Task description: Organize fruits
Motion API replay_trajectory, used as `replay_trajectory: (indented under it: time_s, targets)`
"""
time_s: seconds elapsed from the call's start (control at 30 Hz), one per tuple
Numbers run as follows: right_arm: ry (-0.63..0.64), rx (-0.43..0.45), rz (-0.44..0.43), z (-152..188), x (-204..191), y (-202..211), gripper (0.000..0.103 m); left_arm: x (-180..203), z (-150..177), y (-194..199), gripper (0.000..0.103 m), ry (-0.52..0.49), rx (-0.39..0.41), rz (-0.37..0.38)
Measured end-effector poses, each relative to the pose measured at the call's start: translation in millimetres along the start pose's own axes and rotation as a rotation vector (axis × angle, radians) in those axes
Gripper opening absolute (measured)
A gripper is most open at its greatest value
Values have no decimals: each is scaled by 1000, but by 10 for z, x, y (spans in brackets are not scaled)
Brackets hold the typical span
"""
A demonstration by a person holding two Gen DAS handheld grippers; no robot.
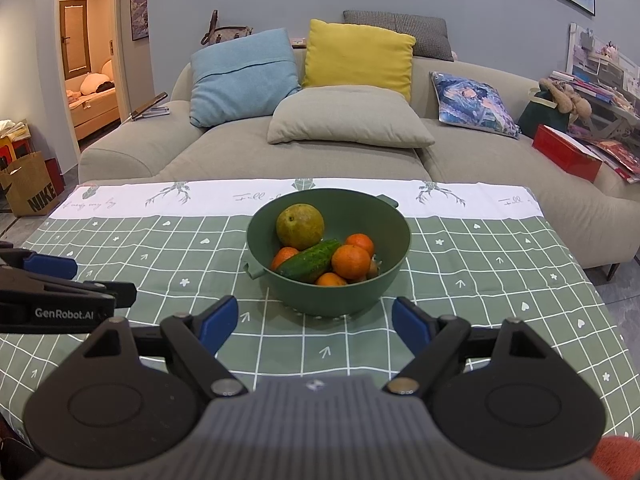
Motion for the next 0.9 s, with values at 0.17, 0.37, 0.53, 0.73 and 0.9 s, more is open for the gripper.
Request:
replay_trajectory:
  time_s: [0.17,0.37,0.53,0.73,0.9]
  targets:
    - [-1,0,-1,2,2,-1,81,-3,-4,-1,86,1,0,0]
    - [-1,-2,0,11,2,-7,81,-6,-7,0,86,1,0,0]
    - [0,-4,-1,21,-1,-23,81,-15,-12,-4,86,2,-3,3]
    - [0,-7,-2,31,-10,-33,81,-29,-13,7,86,6,-9,6]
    - [1,-14,-5,38,-24,-56,81,-5,-21,18,86,12,-19,17]
Point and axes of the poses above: each gripper's, at about its wrist camera, not at the fingertips, and y roughly against the way its jaws point, x to its right, z to its underside, the point moved 1 cm from there along -y, roughly the way its jaws point, and after that the axes turned 12 degrees about y, right-handed, at the moved point
